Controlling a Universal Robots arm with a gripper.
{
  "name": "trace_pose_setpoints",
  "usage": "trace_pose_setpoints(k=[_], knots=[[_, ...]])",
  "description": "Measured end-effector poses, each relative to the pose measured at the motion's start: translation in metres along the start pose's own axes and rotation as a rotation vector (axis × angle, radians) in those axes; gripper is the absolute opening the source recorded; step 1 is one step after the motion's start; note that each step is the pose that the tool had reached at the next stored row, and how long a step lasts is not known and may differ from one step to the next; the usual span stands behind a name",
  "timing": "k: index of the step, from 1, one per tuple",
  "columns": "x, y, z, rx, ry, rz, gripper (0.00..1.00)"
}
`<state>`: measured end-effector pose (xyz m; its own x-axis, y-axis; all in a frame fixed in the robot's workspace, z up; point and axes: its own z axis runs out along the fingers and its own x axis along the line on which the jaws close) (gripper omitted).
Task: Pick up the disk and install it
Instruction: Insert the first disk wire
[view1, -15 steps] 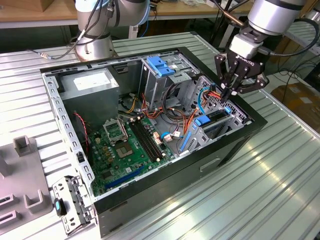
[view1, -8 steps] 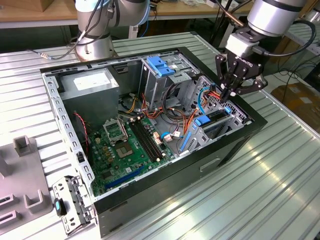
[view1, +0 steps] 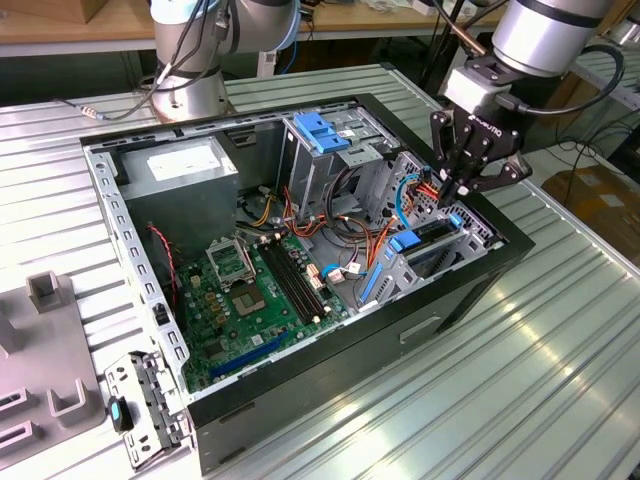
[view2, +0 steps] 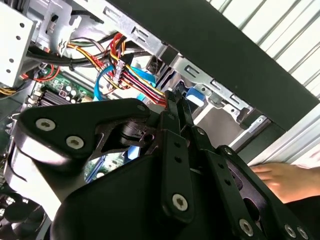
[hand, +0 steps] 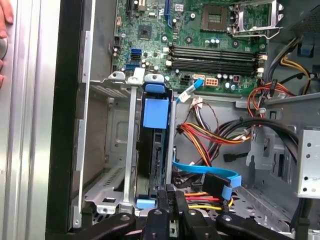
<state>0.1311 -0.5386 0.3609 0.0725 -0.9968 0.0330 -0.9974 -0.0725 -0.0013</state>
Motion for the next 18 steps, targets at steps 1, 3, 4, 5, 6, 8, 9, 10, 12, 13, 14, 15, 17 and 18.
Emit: trace_pose_setpoints(k=[1, 3, 4, 5, 6, 8, 9, 10, 12, 13, 14, 15, 17, 18], knots=[[0.0000, 0.0009, 0.0003, -0.0006, -0.0001, 0.000, 0.17], [0.0002, 0.0011, 0.0008, -0.0017, -0.0002, 0.000, 0.17], [0.0006, 0.0011, 0.0010, -0.0024, -0.0009, 0.000, 0.17], [0.0010, 0.0012, 0.0012, -0.0027, -0.0023, 0.002, 0.17], [0.0017, 0.0013, 0.0014, -0.0029, -0.0043, 0.003, 0.17], [0.0047, 0.0015, 0.0019, -0.0030, -0.0064, 0.005, 0.17], [0.0065, 0.0016, 0.0022, -0.0030, -0.0064, 0.005, 0.17], [0.0090, 0.0018, 0.0025, -0.0031, -0.0063, 0.007, 0.17], [0.0100, 0.0020, 0.0029, -0.0030, -0.0082, 0.011, 0.17], [0.0100, 0.0024, 0.0030, -0.0028, -0.0124, 0.012, 0.17], [0.0099, 0.0036, 0.0034, -0.0021, -0.0234, 0.014, 0.17], [0.0099, 0.0048, 0.0034, -0.0016, -0.0312, 0.014, 0.17], [0.0098, 0.0062, 0.0038, -0.0011, -0.0394, 0.014, 0.17], [0.0099, 0.0066, 0.0039, -0.0010, -0.0412, 0.014, 0.17]])
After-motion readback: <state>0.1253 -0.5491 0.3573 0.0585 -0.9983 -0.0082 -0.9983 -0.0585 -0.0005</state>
